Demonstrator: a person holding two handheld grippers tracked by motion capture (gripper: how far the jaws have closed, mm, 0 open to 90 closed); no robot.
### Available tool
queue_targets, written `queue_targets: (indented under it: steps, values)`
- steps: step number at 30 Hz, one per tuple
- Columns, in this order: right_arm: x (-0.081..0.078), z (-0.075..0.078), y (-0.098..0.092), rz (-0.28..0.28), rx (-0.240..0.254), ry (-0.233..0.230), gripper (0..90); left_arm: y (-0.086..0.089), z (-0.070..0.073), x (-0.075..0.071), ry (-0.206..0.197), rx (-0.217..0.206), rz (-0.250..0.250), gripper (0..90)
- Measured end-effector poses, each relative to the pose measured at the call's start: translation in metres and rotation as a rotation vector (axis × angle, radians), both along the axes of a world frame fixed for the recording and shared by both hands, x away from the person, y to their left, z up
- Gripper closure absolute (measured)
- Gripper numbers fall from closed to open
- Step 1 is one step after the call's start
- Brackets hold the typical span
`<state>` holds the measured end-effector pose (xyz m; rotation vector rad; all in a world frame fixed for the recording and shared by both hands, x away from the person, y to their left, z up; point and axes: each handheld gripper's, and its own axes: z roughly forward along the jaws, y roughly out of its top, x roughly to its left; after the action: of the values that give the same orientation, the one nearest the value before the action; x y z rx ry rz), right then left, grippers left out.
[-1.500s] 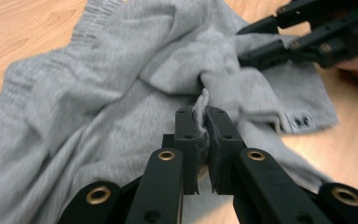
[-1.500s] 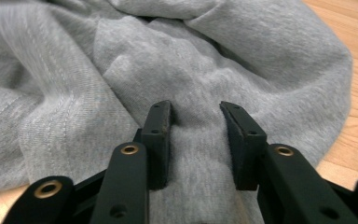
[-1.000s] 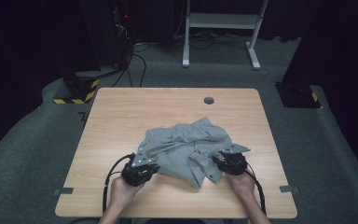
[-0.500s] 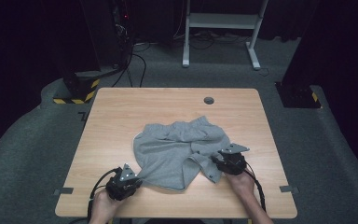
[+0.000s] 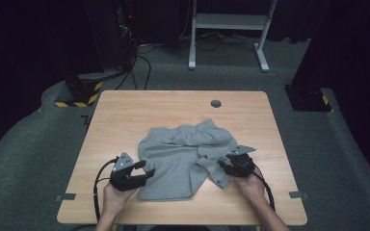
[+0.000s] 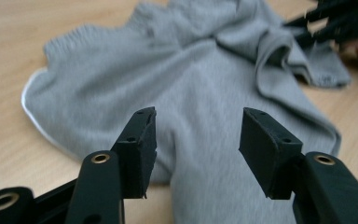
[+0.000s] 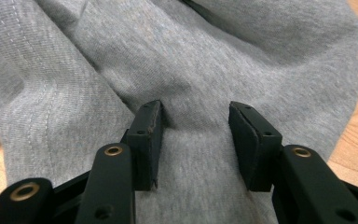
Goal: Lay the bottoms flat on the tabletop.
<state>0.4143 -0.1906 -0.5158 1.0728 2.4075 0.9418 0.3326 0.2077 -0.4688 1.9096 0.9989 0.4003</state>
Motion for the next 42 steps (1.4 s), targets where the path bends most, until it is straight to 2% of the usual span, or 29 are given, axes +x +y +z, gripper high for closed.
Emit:
queue_targets:
  steps: [2,5,7,8,11,13,16,18,21,24,26,28,32,33,35,36,38,42]
  values:
    - [0.0,0.0,-0.001,0.006,0.003,0.001,54.2,-0.004,-0.001,0.005,0.006,0.017,0.008,44.5]
    - [-0.002,-0.002,0.0,0.024,0.015,-0.018,52.7,-0.012,-0.015,0.019,0.004,0.112,0.03,43.6]
    - [-0.003,-0.002,0.0,0.033,0.009,-0.02,52.9,-0.015,-0.026,0.027,0.009,0.146,0.059,43.6]
    - [-0.003,-0.002,0.001,0.032,0.008,-0.016,53.3,-0.015,-0.033,0.032,0.023,0.148,0.075,43.6]
    - [-0.002,0.003,0.001,0.006,0.012,0.023,57.3,-0.016,-0.046,0.036,0.028,0.135,0.093,43.5]
    - [-0.002,0.008,0.0,-0.005,0.055,0.037,58.2,-0.017,-0.051,0.038,0.027,0.129,0.092,43.0]
    - [-0.007,0.021,-0.001,0.008,0.122,0.031,60.1,-0.02,-0.057,0.041,0.043,0.146,0.082,41.5]
    - [-0.012,0.028,0.002,0.029,0.13,0.03,61.6,-0.021,-0.057,0.041,0.044,0.145,0.088,40.6]
    - [-0.022,0.033,0.012,0.075,0.107,0.044,63.7,-0.02,-0.057,0.042,0.056,0.141,0.095,38.9]
    - [-0.036,0.033,0.02,0.097,0.083,0.018,65.1,-0.021,-0.058,0.042,0.055,0.147,0.103,37.8]
    - [-0.041,0.03,0.023,0.104,0.076,0.018,65.1,-0.022,-0.058,0.042,0.049,0.163,0.102,37.5]
    - [-0.044,0.025,0.027,0.107,0.047,0.027,64.8,-0.024,-0.058,0.041,0.046,0.169,0.101,37.0]
    - [-0.042,0.017,0.031,0.105,0.052,0.057,64.9,-0.024,-0.058,0.041,0.047,0.173,0.103,36.7]
    - [-0.041,0.015,0.032,0.106,0.044,0.065,66.2,-0.024,-0.058,0.041,0.045,0.176,0.102,36.7]
    - [-0.039,0.008,0.035,0.12,-0.006,0.081,74.0,-0.024,-0.058,0.041,0.047,0.174,0.103,36.6]
    - [-0.041,0.005,0.035,0.132,-0.021,0.057,78.8,-0.024,-0.058,0.041,0.047,0.174,0.102,36.6]
    - [-0.043,0.005,0.034,0.147,-0.021,0.058,86.7,-0.024,-0.058,0.041,0.047,0.176,0.102,36.5]
    - [-0.053,0.007,0.03,0.185,-0.057,0.063,88.1,-0.025,-0.058,0.041,0.045,0.176,0.102,36.3]
